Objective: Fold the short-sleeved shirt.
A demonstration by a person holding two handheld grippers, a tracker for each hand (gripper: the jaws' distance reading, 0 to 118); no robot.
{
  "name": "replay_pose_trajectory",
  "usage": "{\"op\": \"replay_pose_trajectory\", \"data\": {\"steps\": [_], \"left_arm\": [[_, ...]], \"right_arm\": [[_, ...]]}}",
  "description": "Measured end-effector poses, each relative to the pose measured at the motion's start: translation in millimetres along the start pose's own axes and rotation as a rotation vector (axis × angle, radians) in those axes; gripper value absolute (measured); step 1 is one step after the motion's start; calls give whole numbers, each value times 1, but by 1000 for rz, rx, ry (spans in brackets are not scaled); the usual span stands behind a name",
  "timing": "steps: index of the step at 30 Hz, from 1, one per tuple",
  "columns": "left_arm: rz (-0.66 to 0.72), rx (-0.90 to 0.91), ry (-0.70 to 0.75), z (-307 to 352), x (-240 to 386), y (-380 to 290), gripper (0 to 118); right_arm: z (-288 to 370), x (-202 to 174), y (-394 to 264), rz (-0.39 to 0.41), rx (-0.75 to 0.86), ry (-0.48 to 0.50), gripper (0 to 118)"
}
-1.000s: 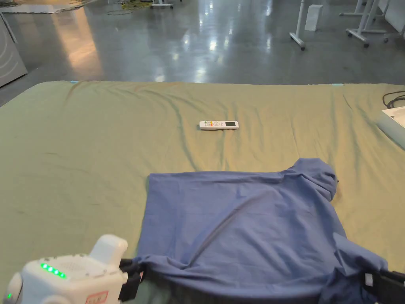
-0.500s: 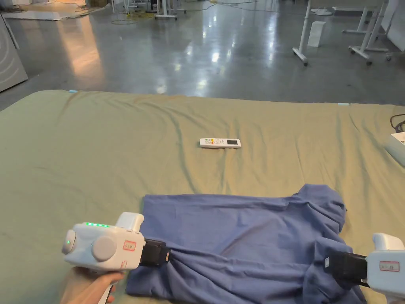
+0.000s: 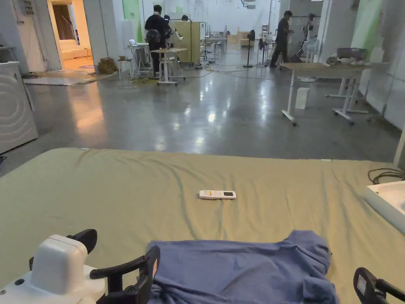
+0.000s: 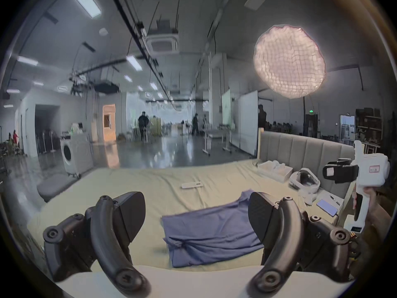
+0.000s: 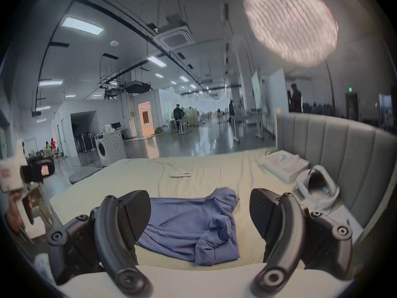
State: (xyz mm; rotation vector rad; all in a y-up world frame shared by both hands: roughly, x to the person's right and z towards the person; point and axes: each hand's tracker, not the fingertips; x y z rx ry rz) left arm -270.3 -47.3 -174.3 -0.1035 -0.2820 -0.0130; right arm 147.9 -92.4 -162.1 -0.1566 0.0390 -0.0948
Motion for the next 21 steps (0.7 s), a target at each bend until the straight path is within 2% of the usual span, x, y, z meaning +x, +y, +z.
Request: {"op": "replay_pose_trajectory", "data": {"steps": [4,6,7,9,10,12,13,14,16,21], "left_arm": [[-6,57,4,35,20,12,101],[-31,77,46,48,30,15,94],[-43,84,45,55,34,16,82],[-65,94,45,62,40,17,39],[-73,98,46,64,42,18,23],[-79,97,57,66,44,17,2],[-73,99,51,64,46,15,1],[-58,103,31,65,45,14,1],[-32,92,-2,64,47,12,1],[-36,61,12,61,47,7,1]], "right_arm": [[29,-28,5,122,66,-51,99],[42,-38,6,165,83,-49,99],[47,-41,5,188,105,-49,99],[55,-46,5,194,105,-32,90],[59,-48,5,201,111,-19,76],[63,-52,5,202,120,-13,33],[64,-54,5,202,119,-12,12],[65,-55,5,199,119,-9,0],[62,-54,4,159,96,-20,0],[59,-51,3,178,78,-35,0]]}}
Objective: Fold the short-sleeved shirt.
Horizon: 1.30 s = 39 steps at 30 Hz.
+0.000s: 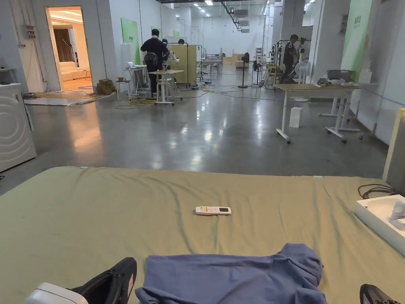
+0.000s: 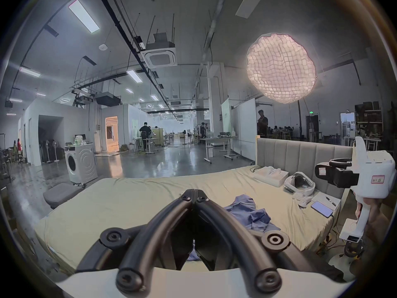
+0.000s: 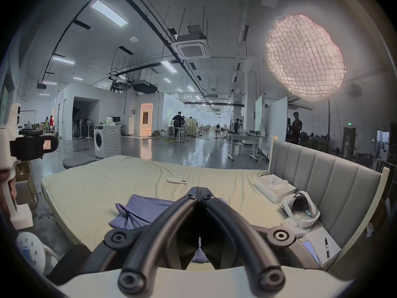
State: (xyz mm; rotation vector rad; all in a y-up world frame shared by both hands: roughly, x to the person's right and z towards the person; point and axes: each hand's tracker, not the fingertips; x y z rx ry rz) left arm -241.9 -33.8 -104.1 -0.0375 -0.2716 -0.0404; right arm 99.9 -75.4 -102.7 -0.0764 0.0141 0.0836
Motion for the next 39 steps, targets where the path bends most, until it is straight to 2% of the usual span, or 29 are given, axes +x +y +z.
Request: {"op": "replay_pose_trajectory", "data": {"steps": [15,23,33,34,35,36,37,39], "left_arm": [[16,-77,3,-29,-13,-18,1],[101,-243,8,-70,-42,-61,1],[161,-388,40,-133,-71,-115,3],[164,-405,54,-143,-74,-123,9],[181,-440,67,-152,-78,-131,39],[199,-464,70,-163,-82,-141,79],[225,-494,81,-175,-87,-152,107],[261,-550,87,-194,-97,-173,111]], "right_arm": [[-12,8,-8,-42,-35,24,0],[-29,13,-29,-103,-118,51,0],[-54,21,-55,-139,-219,51,0],[-56,22,-58,-148,-231,54,0],[-58,22,-61,-155,-239,58,0],[-60,22,-64,-160,-246,62,0],[-61,22,-66,-162,-255,65,0],[-61,21,-69,-152,-275,63,0]]}}
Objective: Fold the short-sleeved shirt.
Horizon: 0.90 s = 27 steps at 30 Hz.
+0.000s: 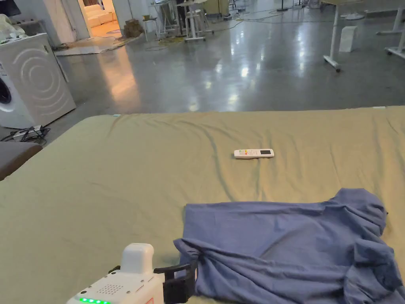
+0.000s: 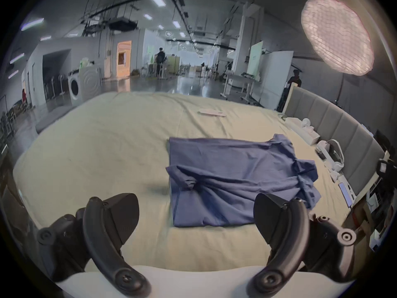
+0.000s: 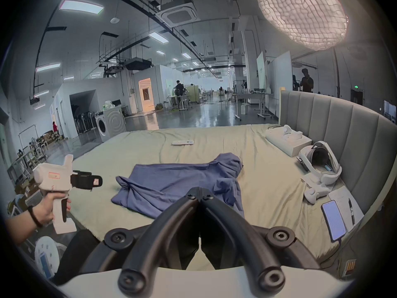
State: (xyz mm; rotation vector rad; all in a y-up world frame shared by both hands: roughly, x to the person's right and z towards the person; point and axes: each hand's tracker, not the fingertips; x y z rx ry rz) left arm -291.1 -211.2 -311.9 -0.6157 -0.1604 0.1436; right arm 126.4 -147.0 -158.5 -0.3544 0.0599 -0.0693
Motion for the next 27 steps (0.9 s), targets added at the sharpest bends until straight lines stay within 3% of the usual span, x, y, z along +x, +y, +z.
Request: {"op": "replay_pose_trajectory", "data": {"steps": [3,7,10,12,14,16,19,22,25,26,27], "left_arm": [[8,-67,11,-39,-7,0,111],[4,-176,56,-90,-12,-9,111],[10,-263,75,-115,-10,-20,110],[-35,-263,117,-129,-9,-24,98],[1,-302,144,-136,-10,-29,92],[13,-302,157,-132,-1,-35,78],[-26,-278,161,-124,10,-33,32],[-90,-272,152,-121,20,-30,15],[-80,-312,133,-131,20,-35,13],[-77,-303,131,-132,17,-37,13],[-85,-314,138,-136,14,-37,13]], "right_arm": [[-3,3,-7,18,-31,-27,0],[-10,12,-16,-34,-71,-24,0],[-11,15,-21,-25,-89,-37,0],[-12,18,-23,-19,-101,-46,0],[-13,21,-26,-31,-116,-49,0],[-12,24,-29,-41,-125,-52,0],[-12,27,-35,-59,-134,-59,0],[-15,32,-38,-82,-151,-63,0],[-26,38,-40,-118,-166,-63,0],[-32,42,-40,-130,-171,-61,9],[-42,46,-40,-141,-183,-58,31]]}}
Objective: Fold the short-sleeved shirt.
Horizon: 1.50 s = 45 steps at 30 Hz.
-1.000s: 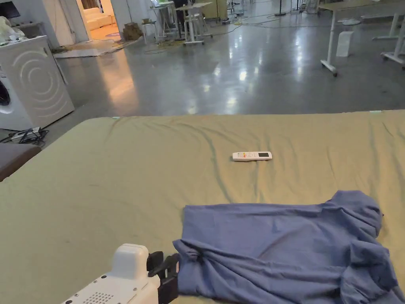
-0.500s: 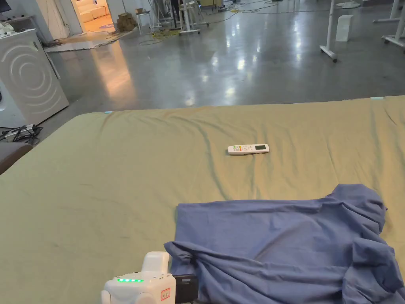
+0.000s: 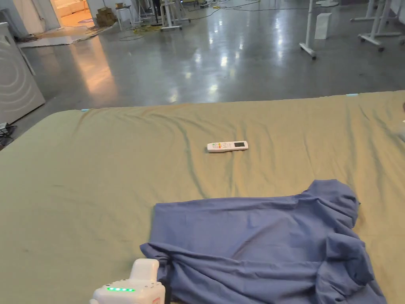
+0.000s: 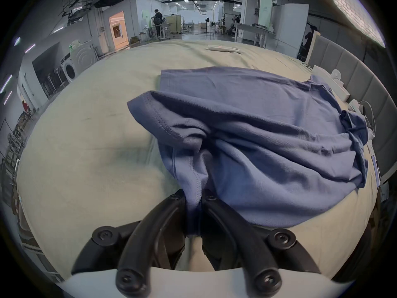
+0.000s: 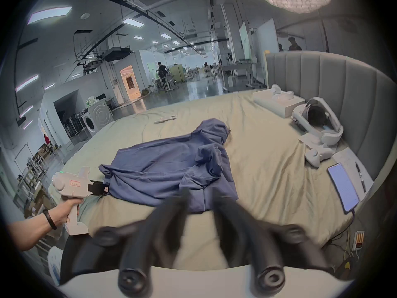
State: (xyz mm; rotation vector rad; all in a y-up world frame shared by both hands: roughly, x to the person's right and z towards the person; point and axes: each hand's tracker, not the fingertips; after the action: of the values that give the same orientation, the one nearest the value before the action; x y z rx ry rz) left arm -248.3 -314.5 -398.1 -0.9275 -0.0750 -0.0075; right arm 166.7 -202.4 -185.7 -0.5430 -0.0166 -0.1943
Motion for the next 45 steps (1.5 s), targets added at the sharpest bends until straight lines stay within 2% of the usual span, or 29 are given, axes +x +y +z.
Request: {"op": "replay_pose_trajectory", "data": {"steps": [1,2,3,5,8,9,10,12,13,14,15,16,17,19,21,25,28,32,36,37,39,40,41,42,43,45], "left_arm": [[1,-23,-9,-1,-2,2,13],[6,-19,-14,-2,-4,4,13],[4,-29,-10,-2,-4,7,13],[-6,-40,-10,-1,-4,7,13],[-15,-44,-30,-2,-10,7,13],[-7,-44,-39,-2,-12,8,13],[9,-44,-52,-2,-15,8,13],[26,-49,-68,-1,-19,8,13],[29,-49,-74,-1,-21,8,13],[25,-47,-70,-2,-20,7,13],[29,-41,-72,-2,-20,6,13],[36,-38,-79,-1,-21,5,13],[41,-32,-79,1,-21,4,12],[59,-25,-88,9,-23,7,11],[134,12,-145,28,-34,8,11],[130,37,-153,69,-45,9,11],[126,57,-161,100,-54,-3,11],[23,17,-146,138,-53,-44,11],[-10,-52,-143,138,-52,-86,11],[-6,-50,-145,132,-52,-93,14],[10,-80,-154,124,-52,-100,61],[19,-87,-154,121,-54,-101,85],[15,-106,-137,120,-53,-101,92],[6,-104,-130,123,-52,-101,92],[-5,-95,-123,131,-53,-104,91],[-4,28,-120,161,-55,-100,92]], "right_arm": [[-14,5,4,-12,-28,4,64],[-29,9,7,-15,-40,7,107],[-51,14,7,-31,-97,13,115],[-92,25,5,-33,-113,-12,108],[-157,43,1,-60,-223,-61,107],[-175,49,-5,-78,-269,-87,102],[-195,55,-9,-83,-324,-109,90],[-218,59,-20,-107,-415,-143,85],[-215,54,-26,-58,-393,-169,75],[-207,45,-24,-20,-333,-145,51],[-201,35,-20,6,-344,-175,35],[-197,29,-18,-1,-342,-143,18],[-189,24,-18,12,-337,-138,8],[-191,19,-14,102,-361,-198,7],[-183,26,-8,70,-345,-150,6],[-149,33,9,-5,-266,-133,6],[-112,26,9,24,-276,-163,6],[-57,25,-13,-14,-289,-136,6],[-45,21,-46,31,-358,-150,6],[-51,21,-54,38,-374,-150,6],[-59,21,-63,50,-399,-165,6],[-62,23,-65,52,-402,-166,23],[-65,25,-66,46,-413,-174,65],[-64,28,-63,23,-426,-173,91],[-60,30,-62,14,-414,-179,97],[-39,31,-51,-8,-326,-135,96]]}}
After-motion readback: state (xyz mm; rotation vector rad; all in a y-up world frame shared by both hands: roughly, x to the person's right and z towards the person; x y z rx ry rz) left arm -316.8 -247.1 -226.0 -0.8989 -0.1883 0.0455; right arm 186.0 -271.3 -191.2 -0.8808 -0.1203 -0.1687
